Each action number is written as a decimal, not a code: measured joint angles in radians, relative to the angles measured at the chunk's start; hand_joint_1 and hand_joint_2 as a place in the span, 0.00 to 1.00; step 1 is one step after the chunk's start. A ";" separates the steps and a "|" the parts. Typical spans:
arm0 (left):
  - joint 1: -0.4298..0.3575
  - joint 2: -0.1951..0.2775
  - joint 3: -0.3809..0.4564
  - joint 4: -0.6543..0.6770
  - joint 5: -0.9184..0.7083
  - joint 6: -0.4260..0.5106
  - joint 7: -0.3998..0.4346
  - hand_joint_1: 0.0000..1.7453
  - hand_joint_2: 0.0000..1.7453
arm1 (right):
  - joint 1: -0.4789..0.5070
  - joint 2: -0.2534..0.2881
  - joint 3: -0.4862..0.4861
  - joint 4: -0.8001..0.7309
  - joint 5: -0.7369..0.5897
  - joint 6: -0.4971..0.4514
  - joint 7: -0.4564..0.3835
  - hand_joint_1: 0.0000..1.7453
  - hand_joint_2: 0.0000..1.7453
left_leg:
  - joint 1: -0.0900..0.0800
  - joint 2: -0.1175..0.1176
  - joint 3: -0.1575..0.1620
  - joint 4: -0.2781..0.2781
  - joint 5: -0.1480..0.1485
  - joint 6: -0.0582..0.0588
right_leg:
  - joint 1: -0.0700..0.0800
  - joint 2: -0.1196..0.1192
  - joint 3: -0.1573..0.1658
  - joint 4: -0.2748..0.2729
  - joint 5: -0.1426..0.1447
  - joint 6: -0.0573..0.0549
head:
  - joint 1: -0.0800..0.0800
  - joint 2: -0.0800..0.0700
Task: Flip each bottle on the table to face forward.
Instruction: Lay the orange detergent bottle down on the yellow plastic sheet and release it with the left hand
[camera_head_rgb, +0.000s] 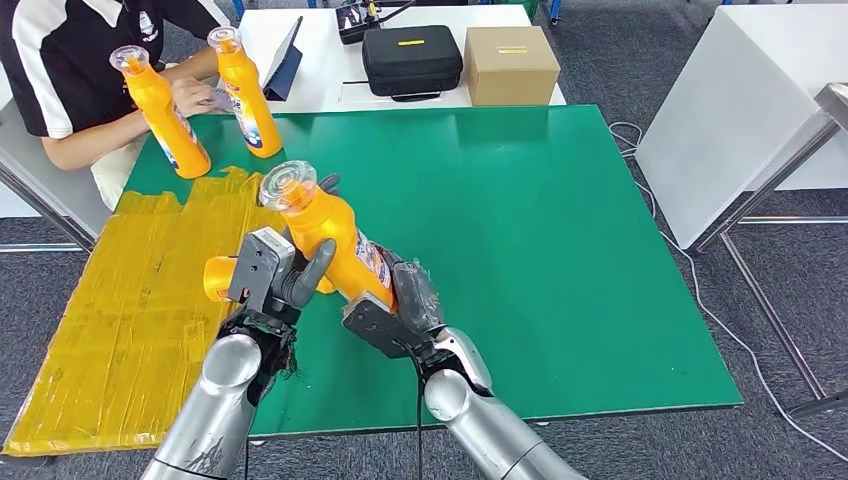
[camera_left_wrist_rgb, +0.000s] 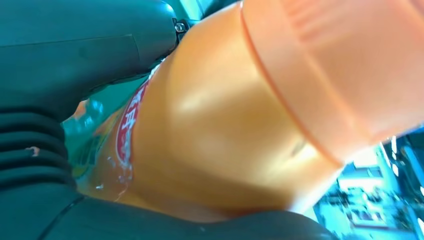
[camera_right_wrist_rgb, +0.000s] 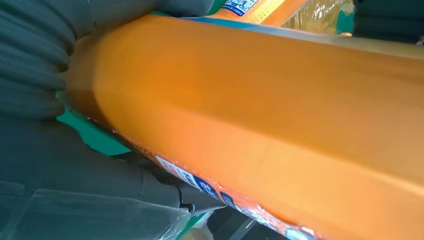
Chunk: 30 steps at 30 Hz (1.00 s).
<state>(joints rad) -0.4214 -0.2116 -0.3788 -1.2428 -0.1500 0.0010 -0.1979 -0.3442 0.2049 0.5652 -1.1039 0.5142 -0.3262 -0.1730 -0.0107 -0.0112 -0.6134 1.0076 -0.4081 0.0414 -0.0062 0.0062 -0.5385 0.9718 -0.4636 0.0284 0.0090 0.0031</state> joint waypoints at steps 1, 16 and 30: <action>0.000 -0.001 0.000 0.000 -0.030 0.026 -0.003 0.00 1.00 | 0.002 -0.001 -0.001 -0.008 0.001 0.002 0.007 1.00 1.00 | 0.000 0.000 0.000 0.000 0.000 0.000 | 0.000 0.000 0.000 0.000 0.000 0.000 | 0.000 0.000; 0.001 -0.007 0.008 0.002 -0.212 0.209 -0.014 0.42 1.00 | 0.031 -0.017 -0.015 -0.080 0.023 0.014 0.047 1.00 1.00 | 0.000 0.000 0.000 0.000 0.000 0.000 | 0.000 0.000 0.000 0.000 0.000 0.000 | 0.000 0.000; -0.001 -0.010 0.033 0.014 -0.134 0.145 -0.029 1.00 1.00 | 0.043 -0.017 -0.016 -0.095 0.024 0.023 0.052 1.00 1.00 | 0.000 0.000 0.000 0.000 0.000 0.000 | 0.000 0.000 0.000 0.000 0.000 0.000 | 0.000 0.000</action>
<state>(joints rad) -0.4227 -0.2213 -0.3453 -1.2285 -0.2838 0.1456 -0.2264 -0.3016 0.1881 0.5493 -1.1987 0.5385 -0.3033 -0.1209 -0.0108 -0.0114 -0.6137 1.0076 -0.4081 0.0414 -0.0061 0.0062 -0.5385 0.9719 -0.4636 0.0284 0.0090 0.0032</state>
